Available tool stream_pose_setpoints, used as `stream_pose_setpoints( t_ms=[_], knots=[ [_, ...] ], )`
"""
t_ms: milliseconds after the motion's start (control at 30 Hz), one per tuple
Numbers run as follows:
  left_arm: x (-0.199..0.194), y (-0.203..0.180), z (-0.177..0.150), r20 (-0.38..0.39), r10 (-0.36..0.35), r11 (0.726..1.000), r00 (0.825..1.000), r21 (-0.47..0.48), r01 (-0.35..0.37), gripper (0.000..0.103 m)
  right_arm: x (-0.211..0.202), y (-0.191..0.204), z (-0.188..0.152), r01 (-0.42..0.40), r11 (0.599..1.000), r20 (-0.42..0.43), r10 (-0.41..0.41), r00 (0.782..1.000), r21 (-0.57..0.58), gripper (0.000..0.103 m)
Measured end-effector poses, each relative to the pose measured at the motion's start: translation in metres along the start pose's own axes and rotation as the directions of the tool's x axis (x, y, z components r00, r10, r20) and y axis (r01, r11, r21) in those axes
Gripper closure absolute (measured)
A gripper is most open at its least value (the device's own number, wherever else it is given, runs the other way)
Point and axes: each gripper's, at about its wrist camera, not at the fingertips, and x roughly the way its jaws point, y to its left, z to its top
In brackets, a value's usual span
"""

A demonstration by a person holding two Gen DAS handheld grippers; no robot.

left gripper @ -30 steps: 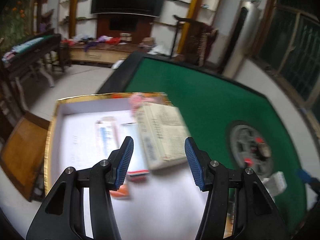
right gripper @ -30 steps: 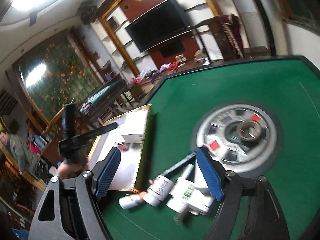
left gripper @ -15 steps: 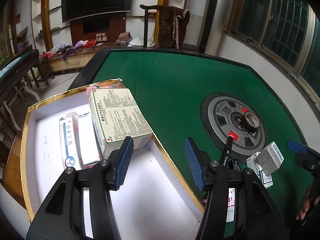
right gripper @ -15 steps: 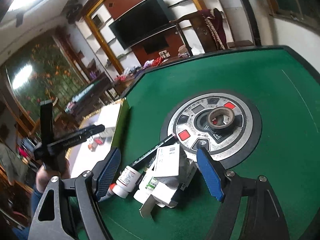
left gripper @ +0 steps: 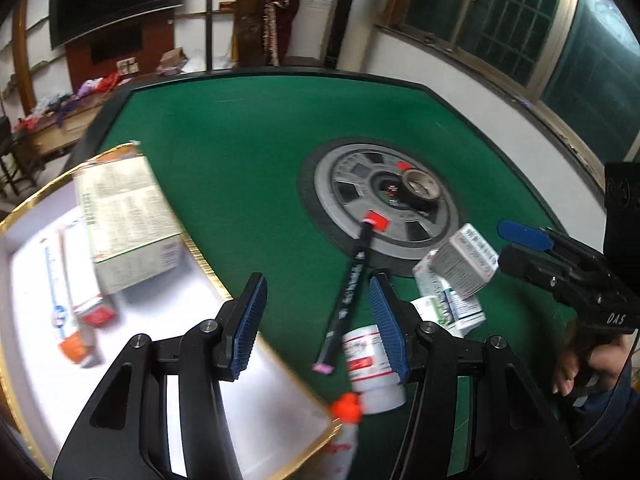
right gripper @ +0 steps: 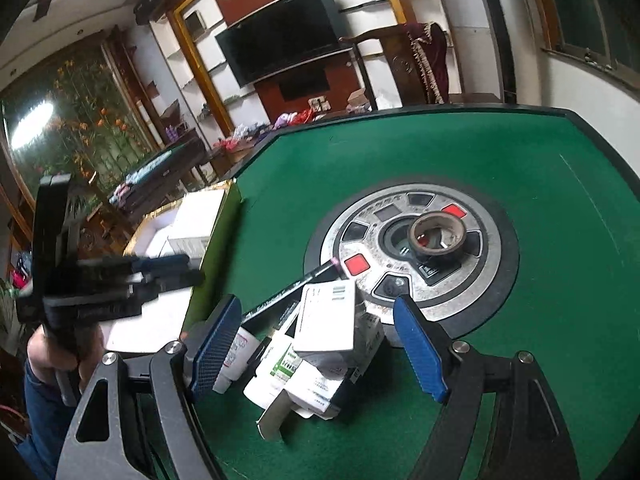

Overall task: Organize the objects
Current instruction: 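Move both open tools back over the items on the table, then grasp the black marker with the left tool while the right tool grasps a small white medicine box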

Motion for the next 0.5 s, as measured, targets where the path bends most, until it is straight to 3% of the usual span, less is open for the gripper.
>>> stream_pose_setpoints(
  t_ms=[333, 500],
  knots=[
    [0.06, -0.034, 0.011, -0.162, 0.131, 0.985, 0.978, 0.129, -0.111, 0.06, -0.008, -0.019, 0.006, -0.015, 0.998, 0.018, 0.014, 1.0, 0.053, 0.024],
    [0.081, -0.028, 0.014, -0.209, 0.162, 0.982, 0.964, 0.131, -0.137, 0.068, -0.007, -0.015, 0.005, -0.043, 0.997, 0.008, 0.043, 0.999, 0.059, 0.024]
  ],
)
